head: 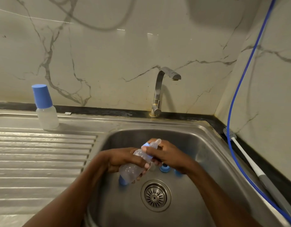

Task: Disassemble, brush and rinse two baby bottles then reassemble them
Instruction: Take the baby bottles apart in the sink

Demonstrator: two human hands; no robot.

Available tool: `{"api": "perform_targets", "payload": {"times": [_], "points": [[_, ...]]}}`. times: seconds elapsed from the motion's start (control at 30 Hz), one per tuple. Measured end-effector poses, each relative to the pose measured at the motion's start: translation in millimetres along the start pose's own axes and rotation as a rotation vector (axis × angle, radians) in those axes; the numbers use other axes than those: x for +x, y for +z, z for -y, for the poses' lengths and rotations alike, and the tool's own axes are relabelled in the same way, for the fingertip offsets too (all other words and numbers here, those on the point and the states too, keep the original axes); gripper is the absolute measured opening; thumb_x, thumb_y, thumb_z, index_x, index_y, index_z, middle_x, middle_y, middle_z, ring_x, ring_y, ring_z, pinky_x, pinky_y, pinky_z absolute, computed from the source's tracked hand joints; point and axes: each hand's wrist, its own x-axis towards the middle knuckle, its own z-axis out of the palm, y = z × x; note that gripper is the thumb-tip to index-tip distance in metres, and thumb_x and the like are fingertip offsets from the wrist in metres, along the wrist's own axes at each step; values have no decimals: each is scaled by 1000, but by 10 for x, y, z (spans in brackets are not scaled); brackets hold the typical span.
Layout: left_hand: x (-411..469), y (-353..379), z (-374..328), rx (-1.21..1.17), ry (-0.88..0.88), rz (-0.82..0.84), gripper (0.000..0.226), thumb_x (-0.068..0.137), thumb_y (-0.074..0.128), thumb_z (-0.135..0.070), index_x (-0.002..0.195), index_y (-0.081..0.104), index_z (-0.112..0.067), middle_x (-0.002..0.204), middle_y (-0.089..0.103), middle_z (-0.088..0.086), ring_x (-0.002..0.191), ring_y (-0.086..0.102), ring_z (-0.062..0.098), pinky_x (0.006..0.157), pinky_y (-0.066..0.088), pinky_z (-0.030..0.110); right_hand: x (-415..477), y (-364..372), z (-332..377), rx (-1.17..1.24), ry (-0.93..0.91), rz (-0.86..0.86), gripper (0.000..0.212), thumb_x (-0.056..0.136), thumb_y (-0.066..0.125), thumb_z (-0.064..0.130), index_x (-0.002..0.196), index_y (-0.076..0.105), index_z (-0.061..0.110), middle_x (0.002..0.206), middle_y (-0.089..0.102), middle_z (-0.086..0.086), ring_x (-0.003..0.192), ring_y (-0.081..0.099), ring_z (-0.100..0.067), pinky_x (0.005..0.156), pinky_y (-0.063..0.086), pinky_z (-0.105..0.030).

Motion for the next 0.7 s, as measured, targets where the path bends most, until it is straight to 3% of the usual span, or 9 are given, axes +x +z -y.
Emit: {"api": "perform_targets", "payload": {"times": [0.1, 0.17, 0.23, 0.3, 0.37, 0.43, 0.53, 0.6, 0.7], "points": [[32, 44, 58, 121, -110, 55, 36, 72, 81, -21, 103, 65, -10, 90, 70, 12, 74, 69, 21, 69, 59, 32, -120, -124, -126, 221, 150, 312, 41, 89, 65, 3, 125, 63, 22, 121, 65, -6, 102, 66, -17, 85, 56, -31], [96, 81, 86, 204, -104, 8, 33, 78, 80, -14, 107, 64, -11, 91, 71, 10, 76, 70, 20, 71, 60, 33, -138, -139, -185, 343, 195, 302, 51, 85, 66, -6, 130, 60, 16, 132, 58, -13, 118, 61, -28, 97, 53, -39], [145, 59, 119, 238, -52, -86, 44, 78, 81, -14, 117, 60, -7, 98, 70, 14, 85, 70, 28, 77, 60, 40, -116, -126, -195, 455, 218, 186, 49, 83, 70, 2, 128, 60, 16, 126, 62, -14, 113, 64, -28, 93, 55, -37], [167, 26, 145, 303, 4, -168, 61, 68, 86, -28, 118, 60, -4, 107, 69, 18, 98, 68, 35, 86, 58, 50, -88, -63, -164, 397, 230, 51, 42, 82, 74, 23, 120, 62, 14, 110, 69, -12, 90, 71, -21, 79, 58, -32], [188, 24, 162, 393, 39, -178, 59, 67, 85, -35, 116, 64, -10, 111, 70, 13, 105, 67, 29, 93, 55, 47, -61, 19, -156, 195, 253, -4, 42, 81, 75, 39, 111, 64, 12, 92, 72, -12, 70, 68, -17, 64, 57, -28], [195, 15, 147, 440, 9, -189, 55, 68, 85, -40, 115, 67, -18, 111, 71, 3, 106, 67, 20, 97, 53, 41, -46, 57, -169, 105, 232, 4, 39, 82, 76, 37, 108, 66, 9, 83, 70, -14, 64, 66, -15, 59, 56, -25], [172, -22, 139, 343, -18, -193, 60, 62, 84, -48, 114, 69, -21, 108, 73, 2, 104, 68, 21, 97, 54, 40, -59, -71, -200, 117, 93, -11, 33, 77, 80, 9, 108, 69, 12, 96, 70, -9, 81, 68, -16, 66, 56, -22], [162, -26, 172, 261, -35, -196, 57, 68, 83, -34, 121, 63, -25, 114, 69, 3, 106, 66, 21, 90, 56, 34, -69, -180, -217, 87, 23, -104, 43, 70, 80, -5, 104, 70, 19, 108, 67, 1, 96, 67, -16, 72, 55, -21], [159, 54, 170, 180, 18, -221, 44, 76, 72, -23, 118, 60, -20, 111, 65, 4, 98, 65, 15, 80, 57, 27, -87, -220, -264, 65, -14, -206, 52, 65, 85, -1, 106, 66, 25, 111, 65, 7, 101, 65, -15, 79, 57, -25]]}}
